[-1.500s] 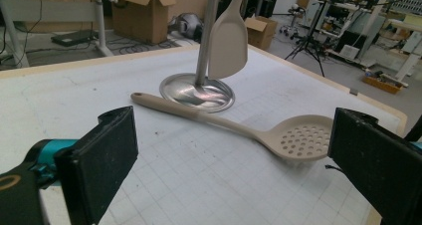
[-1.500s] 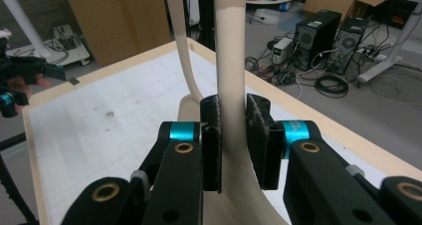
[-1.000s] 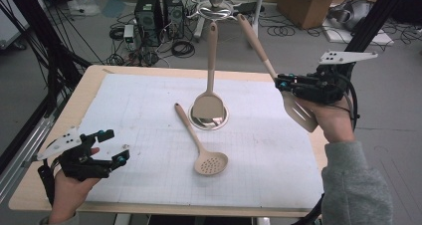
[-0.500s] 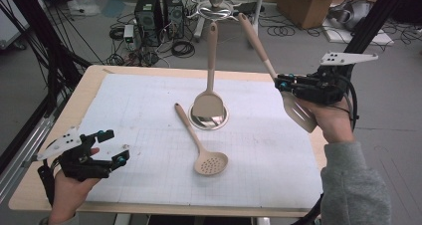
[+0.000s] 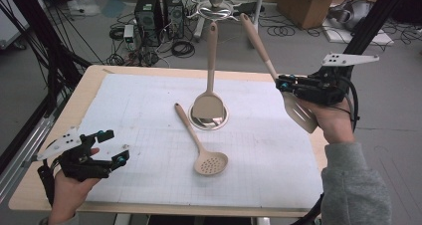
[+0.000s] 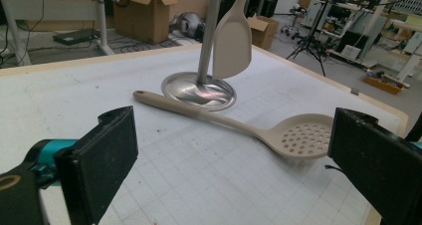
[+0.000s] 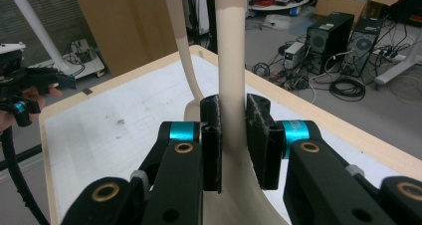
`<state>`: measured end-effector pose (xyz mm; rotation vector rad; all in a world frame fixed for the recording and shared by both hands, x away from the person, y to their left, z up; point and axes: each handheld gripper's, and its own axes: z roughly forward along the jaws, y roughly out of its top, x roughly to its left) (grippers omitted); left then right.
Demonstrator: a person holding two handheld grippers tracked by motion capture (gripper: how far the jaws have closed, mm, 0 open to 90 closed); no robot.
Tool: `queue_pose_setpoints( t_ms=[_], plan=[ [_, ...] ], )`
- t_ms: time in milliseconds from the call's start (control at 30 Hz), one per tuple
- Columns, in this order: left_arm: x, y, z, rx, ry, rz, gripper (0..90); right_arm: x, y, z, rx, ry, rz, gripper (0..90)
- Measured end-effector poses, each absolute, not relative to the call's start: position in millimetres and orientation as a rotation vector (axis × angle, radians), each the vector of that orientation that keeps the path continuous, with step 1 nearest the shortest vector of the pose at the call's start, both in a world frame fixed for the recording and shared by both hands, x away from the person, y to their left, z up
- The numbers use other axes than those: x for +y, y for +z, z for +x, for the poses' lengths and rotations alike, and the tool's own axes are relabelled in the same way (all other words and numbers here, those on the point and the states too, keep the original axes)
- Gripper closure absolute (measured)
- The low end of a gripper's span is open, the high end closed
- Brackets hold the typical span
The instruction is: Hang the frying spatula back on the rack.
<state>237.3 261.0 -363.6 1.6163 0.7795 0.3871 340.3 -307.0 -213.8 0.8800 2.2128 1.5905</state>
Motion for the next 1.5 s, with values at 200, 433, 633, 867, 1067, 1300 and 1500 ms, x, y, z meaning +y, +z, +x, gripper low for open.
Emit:
queue_pose_setpoints(
  t_ms=[200, 433, 633, 867, 1067, 1300, 1500],
  plan=[
    [260, -364, 238, 0.779, 0.386, 1.618, 6.0, -307, -216, 342, 2.224, 1.613, 0.879, 77.7],
    [261, -364, 237, 0.783, 0.385, 1.616, 6.1, -303, -217, 345, 2.235, 1.611, 0.88, 77.7],
    [262, -364, 237, 0.785, 0.388, 1.61, 6.1, -300, -218, 348, 2.24, 1.62, 0.88, 77.7],
    [262, -364, 237, 0.783, 0.388, 1.612, 6.1, -299, -222, 350, 2.245, 1.638, 0.878, 77.7],
    [261, -365, 237, 0.786, 0.386, 1.615, 6.1, -297, -226, 352, 2.248, 1.649, 0.875, 77.7],
    [262, -366, 237, 0.787, 0.387, 1.616, 6.1, -292, -233, 356, 2.257, 1.658, 0.875, 77.6],
    [263, -365, 237, 0.789, 0.388, 1.616, 6.0, -289, -235, 359, 2.26, 1.653, 0.869, 77.6]
  ],
)
